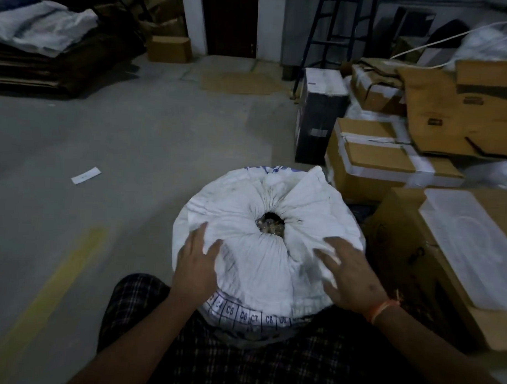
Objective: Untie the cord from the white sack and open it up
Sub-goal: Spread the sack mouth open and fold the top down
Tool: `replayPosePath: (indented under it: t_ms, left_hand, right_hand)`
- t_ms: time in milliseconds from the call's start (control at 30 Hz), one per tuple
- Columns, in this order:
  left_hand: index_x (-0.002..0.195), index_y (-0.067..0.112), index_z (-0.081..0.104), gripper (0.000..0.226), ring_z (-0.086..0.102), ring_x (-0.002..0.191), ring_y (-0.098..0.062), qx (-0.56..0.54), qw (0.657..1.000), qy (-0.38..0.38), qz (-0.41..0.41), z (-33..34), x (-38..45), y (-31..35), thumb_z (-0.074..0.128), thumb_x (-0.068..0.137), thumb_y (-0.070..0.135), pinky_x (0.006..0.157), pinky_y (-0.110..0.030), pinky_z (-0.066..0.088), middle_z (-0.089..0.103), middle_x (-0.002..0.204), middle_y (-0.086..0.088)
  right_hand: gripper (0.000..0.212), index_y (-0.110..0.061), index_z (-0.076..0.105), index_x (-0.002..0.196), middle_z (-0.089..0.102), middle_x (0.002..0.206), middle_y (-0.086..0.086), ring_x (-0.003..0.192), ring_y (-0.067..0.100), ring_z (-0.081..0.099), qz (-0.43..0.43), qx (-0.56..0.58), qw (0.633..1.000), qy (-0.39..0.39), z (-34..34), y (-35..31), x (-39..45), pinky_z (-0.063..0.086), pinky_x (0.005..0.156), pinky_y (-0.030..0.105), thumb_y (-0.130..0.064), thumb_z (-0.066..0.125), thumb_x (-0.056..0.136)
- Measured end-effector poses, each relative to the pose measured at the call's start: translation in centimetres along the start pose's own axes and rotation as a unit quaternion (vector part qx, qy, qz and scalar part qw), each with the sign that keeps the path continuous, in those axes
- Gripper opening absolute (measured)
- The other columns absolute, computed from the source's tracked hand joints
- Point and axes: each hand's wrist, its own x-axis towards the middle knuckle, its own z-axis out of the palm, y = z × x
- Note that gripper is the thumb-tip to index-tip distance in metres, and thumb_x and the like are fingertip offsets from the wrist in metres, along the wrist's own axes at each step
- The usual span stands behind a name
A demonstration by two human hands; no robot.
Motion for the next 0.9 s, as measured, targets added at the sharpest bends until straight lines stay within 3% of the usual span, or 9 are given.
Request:
replayPosePath:
  t_ms: [67, 167, 267, 367, 433, 567, 733, 833, 900]
  left_hand:
    - [0.157, 0.024, 0.038, 0.1, 0.017, 0.158, -0.038, 0.008, 0.994, -0.05, 0.093, 0.0, -0.7, 0.5, 0.07, 0.065, 0.0, 0.118, -0.058, 0.039, 0.013, 0.173, -0.011]
    - [0.164, 0.029, 0.001, 0.124, -0.013, 0.161, -0.029, 0.06, 0.973, -0.13, 0.18, 1.0, -1.3, 1.0, 0.079, 0.069, 0.011, 0.128, -0.05, 0.008, -0.012, 0.175, -0.003]
    - [0.164, 0.026, -0.011, 0.132, -0.023, 0.158, -0.027, 0.086, 0.962, -0.152, 0.21, 1.5, -0.9, 2.0, 0.084, 0.073, 0.02, 0.125, -0.043, -0.006, -0.022, 0.173, -0.003]
    - [0.164, 0.025, -0.013, 0.117, -0.025, 0.158, -0.02, 0.012, 0.965, -0.166, 0.201, 1.4, -0.1, 3.0, 0.069, 0.083, 0.039, 0.128, -0.041, -0.006, -0.025, 0.172, 0.001]
    - [0.165, 0.024, -0.01, 0.107, -0.021, 0.16, -0.016, -0.022, 0.971, -0.141, 0.191, 1.2, 0.8, 3.4, 0.06, 0.086, 0.042, 0.131, -0.043, 0.001, -0.018, 0.174, 0.003]
    - [0.166, 0.02, 0.0, 0.106, -0.012, 0.161, -0.019, 0.024, 0.971, -0.129, 0.198, 1.7, 3.1, 2.6, 0.069, 0.09, 0.042, 0.129, -0.036, -0.004, -0.005, 0.175, 0.0]
    - [0.166, 0.022, 0.007, 0.103, -0.009, 0.161, -0.019, 0.034, 0.957, -0.164, 0.237, 3.8, 5.8, 3.1, 0.07, 0.09, 0.051, 0.124, -0.031, -0.01, -0.003, 0.174, 0.004]
    - [0.157, 0.02, 0.04, 0.103, 0.034, 0.155, -0.022, 0.069, 0.938, -0.179, 0.288, 4.8, 7.1, 4.1, 0.087, 0.071, 0.052, 0.123, -0.036, 0.024, 0.038, 0.166, 0.001]
    - [0.137, 0.02, 0.066, 0.081, 0.064, 0.132, -0.019, 0.079, 0.928, -0.156, 0.33, 5.3, 8.2, 4.9, 0.091, 0.064, 0.042, 0.105, -0.032, 0.052, 0.066, 0.142, 0.002]
  right_hand:
    - [0.087, -0.021, 0.026, 0.158, 0.022, 0.165, 0.013, 0.15, 0.035, 0.024, -0.098, 0.018, 0.992, -0.076, 0.3, -1.7, -0.5, 0.032, 0.112, 0.05, -0.045, 0.06, 0.081]
    - [0.114, -0.029, -0.012, 0.159, -0.019, 0.167, 0.003, 0.154, 0.025, -0.011, -0.138, -0.016, 0.974, -0.18, 0.7, -3.0, 0.0, 0.013, 0.113, 0.039, -0.06, 0.063, 0.078]
    - [0.128, -0.027, -0.019, 0.157, -0.026, 0.166, 0.004, 0.154, 0.025, -0.017, -0.122, -0.038, 0.976, -0.179, 1.1, -3.1, 0.9, 0.013, 0.116, 0.04, -0.065, 0.069, 0.071]
    - [0.115, -0.024, -0.013, 0.159, -0.018, 0.167, 0.001, 0.154, 0.019, -0.012, -0.066, 0.037, 0.986, -0.146, 1.5, -3.6, 1.8, 0.013, 0.123, 0.043, -0.073, 0.056, 0.08]
    - [0.102, -0.019, 0.0, 0.16, -0.004, 0.168, 0.0, 0.155, 0.018, -0.001, -0.046, 0.071, 0.991, -0.108, 1.7, -3.8, 2.5, 0.021, 0.122, 0.048, -0.061, 0.055, 0.086]
    - [0.098, -0.012, 0.015, 0.16, 0.011, 0.167, 0.002, 0.154, 0.019, 0.011, -0.077, 0.006, 0.986, -0.146, 3.1, -3.2, 3.7, 0.025, 0.117, 0.044, -0.047, 0.057, 0.079]
    - [0.075, -0.016, 0.045, 0.148, 0.058, 0.143, 0.004, 0.126, 0.023, 0.061, -0.056, 0.004, 0.986, -0.157, 6.2, -2.5, 5.6, 0.05, 0.095, 0.039, -0.036, 0.068, 0.08]
    - [0.062, -0.024, 0.058, 0.137, 0.067, 0.128, -0.001, 0.105, 0.02, 0.068, -0.075, -0.001, 0.988, -0.132, 7.8, -2.6, 6.3, 0.053, 0.084, 0.034, -0.027, 0.076, 0.078]
    - [0.054, -0.023, 0.061, 0.133, 0.069, 0.116, -0.001, 0.095, 0.021, 0.068, -0.089, 0.01, 0.991, -0.101, 8.2, -2.8, 6.7, 0.053, 0.078, 0.031, -0.022, 0.07, 0.08]
